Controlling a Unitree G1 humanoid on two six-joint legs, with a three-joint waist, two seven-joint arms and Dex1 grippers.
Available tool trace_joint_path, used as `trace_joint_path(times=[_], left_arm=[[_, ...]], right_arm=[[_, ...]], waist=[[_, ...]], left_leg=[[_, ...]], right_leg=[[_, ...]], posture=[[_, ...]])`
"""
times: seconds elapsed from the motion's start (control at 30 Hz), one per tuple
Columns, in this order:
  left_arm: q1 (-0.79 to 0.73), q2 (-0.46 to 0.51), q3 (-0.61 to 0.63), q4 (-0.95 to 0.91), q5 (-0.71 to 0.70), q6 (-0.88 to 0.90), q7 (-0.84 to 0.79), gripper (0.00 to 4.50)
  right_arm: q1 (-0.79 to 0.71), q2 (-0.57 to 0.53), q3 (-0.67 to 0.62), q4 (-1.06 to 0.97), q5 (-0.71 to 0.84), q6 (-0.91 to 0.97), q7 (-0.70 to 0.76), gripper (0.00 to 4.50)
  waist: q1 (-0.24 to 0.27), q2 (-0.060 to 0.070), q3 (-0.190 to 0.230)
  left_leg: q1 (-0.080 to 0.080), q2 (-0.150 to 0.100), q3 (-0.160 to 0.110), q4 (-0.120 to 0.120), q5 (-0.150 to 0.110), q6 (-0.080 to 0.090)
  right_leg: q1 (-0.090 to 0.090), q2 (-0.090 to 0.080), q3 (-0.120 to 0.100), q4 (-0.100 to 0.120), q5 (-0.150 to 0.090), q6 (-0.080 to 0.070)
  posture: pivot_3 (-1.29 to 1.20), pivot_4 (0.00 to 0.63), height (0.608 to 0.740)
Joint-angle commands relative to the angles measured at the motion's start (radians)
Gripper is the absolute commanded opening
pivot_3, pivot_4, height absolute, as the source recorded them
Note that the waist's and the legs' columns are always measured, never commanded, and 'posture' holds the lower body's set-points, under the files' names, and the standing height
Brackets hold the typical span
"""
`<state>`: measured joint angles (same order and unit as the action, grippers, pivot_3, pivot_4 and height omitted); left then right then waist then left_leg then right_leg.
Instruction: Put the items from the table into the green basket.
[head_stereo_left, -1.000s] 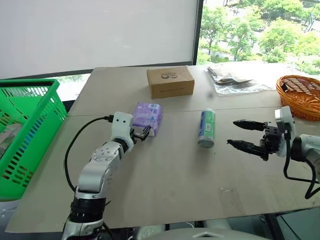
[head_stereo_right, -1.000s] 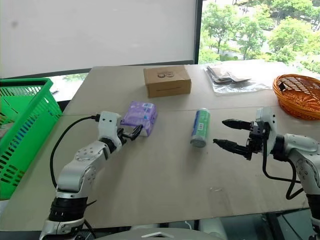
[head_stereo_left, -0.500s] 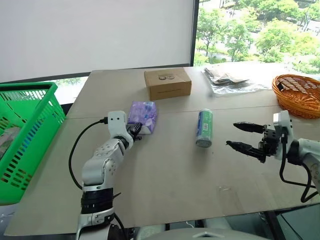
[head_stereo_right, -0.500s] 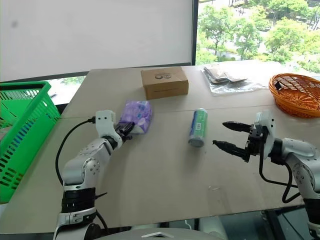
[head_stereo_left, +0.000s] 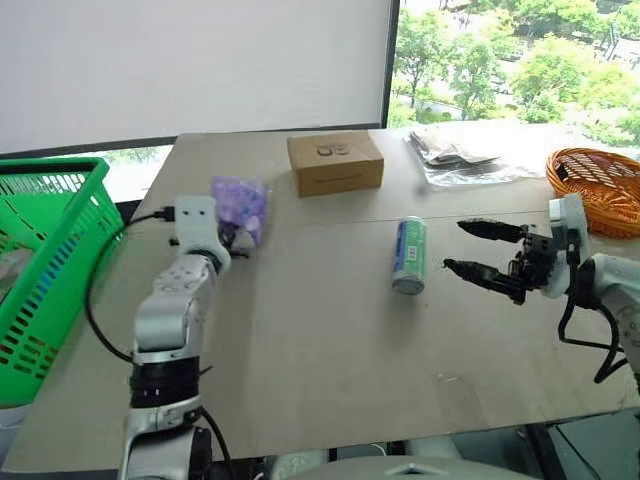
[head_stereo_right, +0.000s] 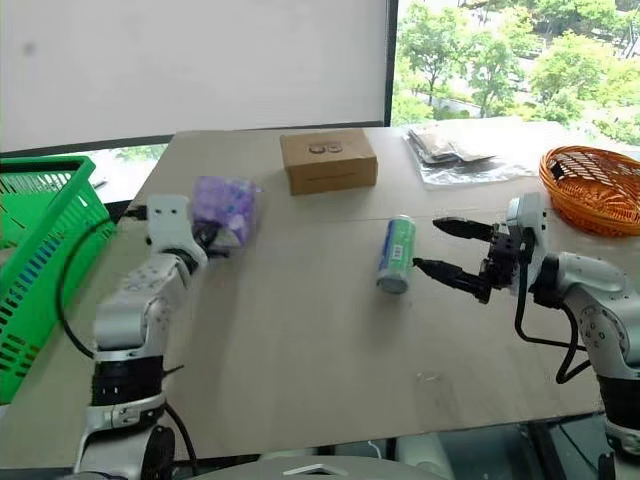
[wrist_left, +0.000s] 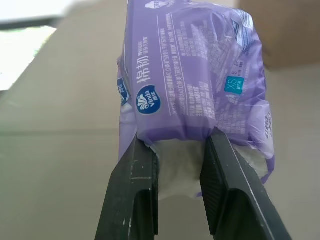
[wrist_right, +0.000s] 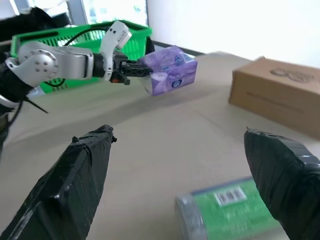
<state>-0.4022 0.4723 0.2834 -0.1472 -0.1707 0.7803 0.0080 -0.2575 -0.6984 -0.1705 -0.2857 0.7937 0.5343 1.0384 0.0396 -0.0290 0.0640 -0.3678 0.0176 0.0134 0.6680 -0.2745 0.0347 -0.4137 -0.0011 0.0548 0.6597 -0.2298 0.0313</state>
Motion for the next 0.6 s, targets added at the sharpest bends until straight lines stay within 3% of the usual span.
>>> trace_joint_path(times=[0.03,0.23,0.47,0.6], left_arm=[[-0.067,0.132,0.132,-0.057,0.053,0.019,0.034,0.62],[0.033,0.321,0.367,0.007,0.107,-0.006,0.015,0.62],[0.199,0.37,0.582,0.248,0.076,-0.196,-0.068,0.62],[0.222,0.373,0.598,0.33,0.039,-0.277,-0.125,2.37]], right_arm=[[-0.079,0.033,0.008,-0.047,0.062,0.029,-0.02,4.5],[-0.177,0.095,0.051,-0.04,0.091,0.064,-0.029,4.5],[-0.221,0.12,0.085,-0.031,0.082,0.074,-0.023,4.5],[-0.228,0.119,0.085,-0.023,0.08,0.076,-0.019,4.5]], waist=[[0.001,0.0,0.0],[0.015,0.0,0.0],[0.083,-0.003,-0.003],[0.107,-0.005,-0.004]], left_leg=[[-0.001,0.0,0.0,-0.001,0.0,0.0],[-0.003,0.0,-0.002,-0.003,-0.002,-0.002],[-0.015,-0.004,-0.018,-0.002,-0.003,-0.003],[-0.018,-0.004,-0.019,-0.002,-0.005,-0.008]], right_leg=[[0.0,0.0,-0.001,-0.001,0.001,-0.002],[-0.001,-0.01,-0.004,-0.004,0.002,-0.004],[-0.006,-0.02,-0.017,-0.007,0.002,-0.008],[-0.007,-0.027,-0.026,-0.009,0.001,-0.01]], posture=[[0.18,0.018,0.74],[0.24,0.012,0.74],[0.25,0.01,0.74],[0.25,0.01,0.74]])
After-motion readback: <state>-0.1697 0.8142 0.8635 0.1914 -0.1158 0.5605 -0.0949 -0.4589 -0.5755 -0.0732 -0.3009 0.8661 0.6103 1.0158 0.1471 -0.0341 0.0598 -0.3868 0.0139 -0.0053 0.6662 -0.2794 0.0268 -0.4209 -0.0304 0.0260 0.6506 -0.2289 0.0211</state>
